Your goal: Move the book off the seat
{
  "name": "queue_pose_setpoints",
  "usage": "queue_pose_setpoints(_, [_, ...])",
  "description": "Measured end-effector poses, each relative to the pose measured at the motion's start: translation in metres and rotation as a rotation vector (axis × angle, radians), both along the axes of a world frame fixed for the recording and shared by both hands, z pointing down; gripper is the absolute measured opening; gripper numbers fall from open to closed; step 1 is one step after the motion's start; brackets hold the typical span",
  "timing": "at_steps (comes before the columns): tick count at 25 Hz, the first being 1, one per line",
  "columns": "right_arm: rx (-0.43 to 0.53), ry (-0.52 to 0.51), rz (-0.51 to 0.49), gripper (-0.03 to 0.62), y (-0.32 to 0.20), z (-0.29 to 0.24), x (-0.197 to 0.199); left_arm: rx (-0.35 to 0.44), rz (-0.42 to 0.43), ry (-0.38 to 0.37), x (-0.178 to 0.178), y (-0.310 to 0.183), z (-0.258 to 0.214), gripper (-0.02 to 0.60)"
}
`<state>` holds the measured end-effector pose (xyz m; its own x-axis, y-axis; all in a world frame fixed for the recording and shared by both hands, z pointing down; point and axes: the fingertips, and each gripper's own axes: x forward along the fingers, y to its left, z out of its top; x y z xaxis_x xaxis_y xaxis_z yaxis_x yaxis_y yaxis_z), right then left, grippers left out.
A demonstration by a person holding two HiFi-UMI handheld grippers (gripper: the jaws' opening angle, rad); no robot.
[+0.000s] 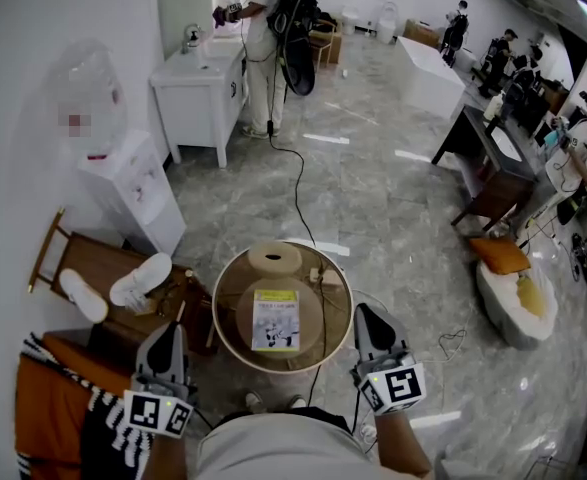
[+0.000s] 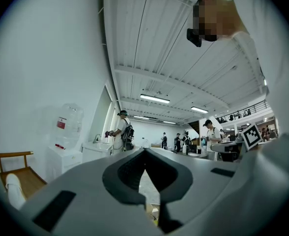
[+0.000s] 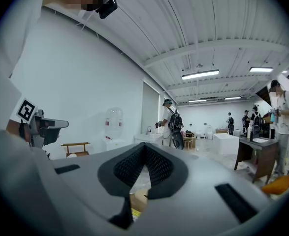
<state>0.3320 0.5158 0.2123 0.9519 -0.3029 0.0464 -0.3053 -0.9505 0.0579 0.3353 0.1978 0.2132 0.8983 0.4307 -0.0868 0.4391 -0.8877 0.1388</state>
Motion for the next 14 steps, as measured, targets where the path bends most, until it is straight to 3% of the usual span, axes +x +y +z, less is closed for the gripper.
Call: queue_pose_setpoints(14, [-0.003, -0.013, 0.013, 0.021, 0.012, 0.01, 0.005, -0.024, 0.025, -0.009, 0.013, 0.014, 0.005, 0.017])
